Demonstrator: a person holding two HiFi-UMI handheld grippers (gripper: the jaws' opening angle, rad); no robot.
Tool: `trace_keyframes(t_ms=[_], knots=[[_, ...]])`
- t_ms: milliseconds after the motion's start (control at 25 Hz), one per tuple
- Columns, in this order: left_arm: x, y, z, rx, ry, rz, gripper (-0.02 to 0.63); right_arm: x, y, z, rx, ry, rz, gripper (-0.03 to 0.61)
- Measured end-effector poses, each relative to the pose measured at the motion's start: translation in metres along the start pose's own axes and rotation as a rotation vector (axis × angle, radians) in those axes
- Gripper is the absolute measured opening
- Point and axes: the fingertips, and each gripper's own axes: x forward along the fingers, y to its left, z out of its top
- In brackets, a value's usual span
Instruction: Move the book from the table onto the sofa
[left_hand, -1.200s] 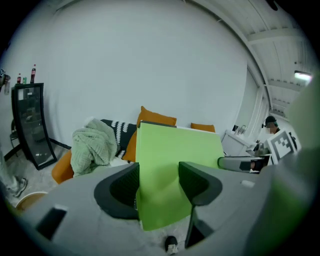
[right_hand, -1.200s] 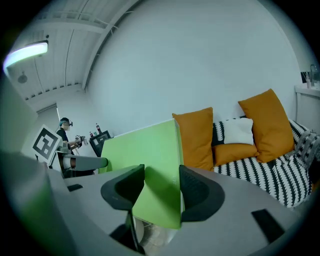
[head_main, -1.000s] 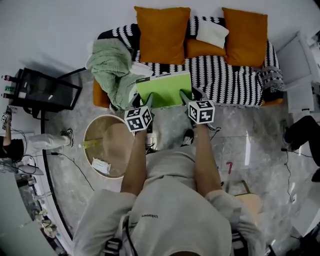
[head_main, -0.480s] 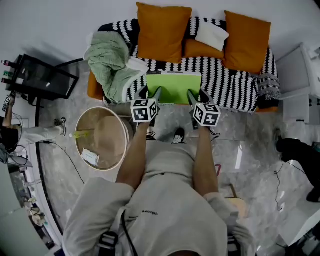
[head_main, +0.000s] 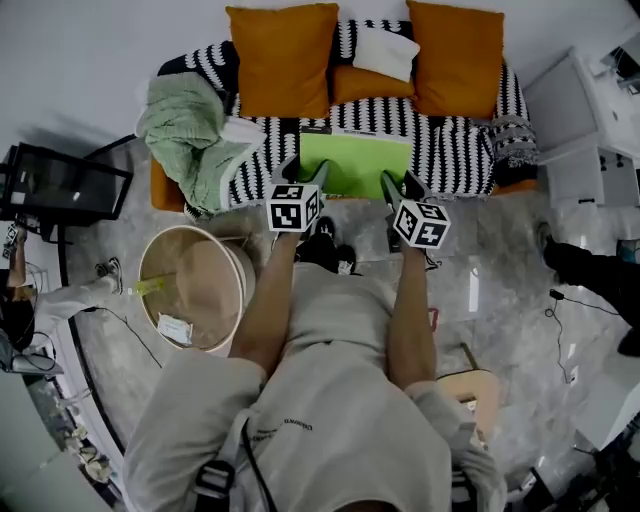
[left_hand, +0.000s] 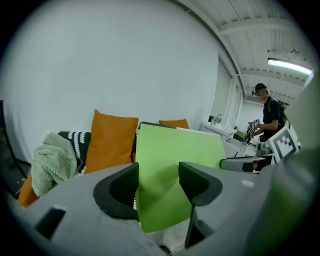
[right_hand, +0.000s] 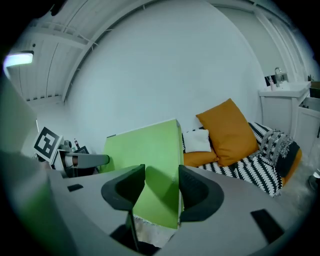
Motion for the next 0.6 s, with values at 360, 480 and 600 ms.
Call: trace_keyframes(t_ms=[360,480,600], knots=[[0.035,-0.022,0.004,0.004,0.023,-0.082,0.247,-0.004,-0.037,0.005,0.022,-0.01,-0.041,0.204],[0.05,-0.016,0.004,-0.011,0.037,-0.086,0.247,0.008,-0.044,0.007,0.03,0.004,-0.03,0.195],[0.066,-0.006,0.004,-0.031,0.053,-0.081,0.247,0.025,-0.049,0.008,0.025,0.027,-0.027,0.193]])
